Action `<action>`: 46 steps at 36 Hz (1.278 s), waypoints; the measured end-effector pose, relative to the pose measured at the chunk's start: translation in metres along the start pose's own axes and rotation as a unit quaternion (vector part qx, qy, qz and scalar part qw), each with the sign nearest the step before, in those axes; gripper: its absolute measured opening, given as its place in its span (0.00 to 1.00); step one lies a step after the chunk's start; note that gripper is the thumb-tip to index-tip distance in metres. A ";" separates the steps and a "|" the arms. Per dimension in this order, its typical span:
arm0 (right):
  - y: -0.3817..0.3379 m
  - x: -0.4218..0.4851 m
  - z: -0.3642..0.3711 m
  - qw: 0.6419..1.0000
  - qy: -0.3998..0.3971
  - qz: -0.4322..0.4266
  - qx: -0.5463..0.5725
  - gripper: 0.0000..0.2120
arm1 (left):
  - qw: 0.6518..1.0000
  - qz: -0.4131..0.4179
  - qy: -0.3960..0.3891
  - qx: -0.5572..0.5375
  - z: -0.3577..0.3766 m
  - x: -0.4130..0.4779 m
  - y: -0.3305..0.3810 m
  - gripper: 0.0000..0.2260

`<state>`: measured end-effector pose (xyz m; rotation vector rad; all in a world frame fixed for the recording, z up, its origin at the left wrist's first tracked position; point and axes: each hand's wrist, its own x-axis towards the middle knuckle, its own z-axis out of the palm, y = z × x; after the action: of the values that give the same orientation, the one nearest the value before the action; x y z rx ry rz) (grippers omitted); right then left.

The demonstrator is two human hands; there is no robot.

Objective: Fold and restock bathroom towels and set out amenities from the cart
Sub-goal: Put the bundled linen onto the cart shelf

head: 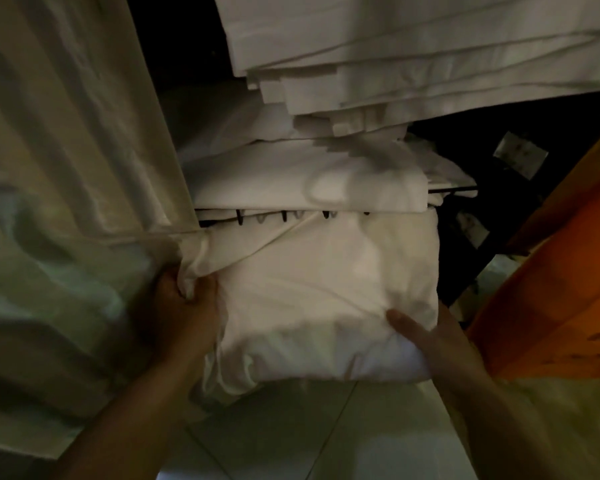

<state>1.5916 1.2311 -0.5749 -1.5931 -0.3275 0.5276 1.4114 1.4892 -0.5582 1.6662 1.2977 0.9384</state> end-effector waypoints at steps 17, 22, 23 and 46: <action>-0.023 0.026 0.026 0.975 0.207 0.002 0.084 0.13 | 0.994 -0.013 -0.056 -0.095 -0.003 -0.021 -0.001 0.32; -0.021 0.028 0.025 0.962 0.227 0.063 0.141 0.19 | 0.962 -0.154 -0.071 -0.214 0.001 -0.047 -0.023 0.37; -0.019 0.028 0.025 0.959 0.231 0.075 0.144 0.20 | 0.943 -0.203 -0.110 -0.240 0.000 -0.050 -0.027 0.42; -0.055 0.061 0.037 0.989 0.112 -0.005 0.099 0.20 | 0.984 -0.090 -0.023 -0.151 0.011 0.013 0.043 0.22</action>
<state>1.6301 1.2994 -0.5296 -1.4402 -0.1098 0.3563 1.4404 1.4941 -0.5229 1.3083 1.1866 0.9305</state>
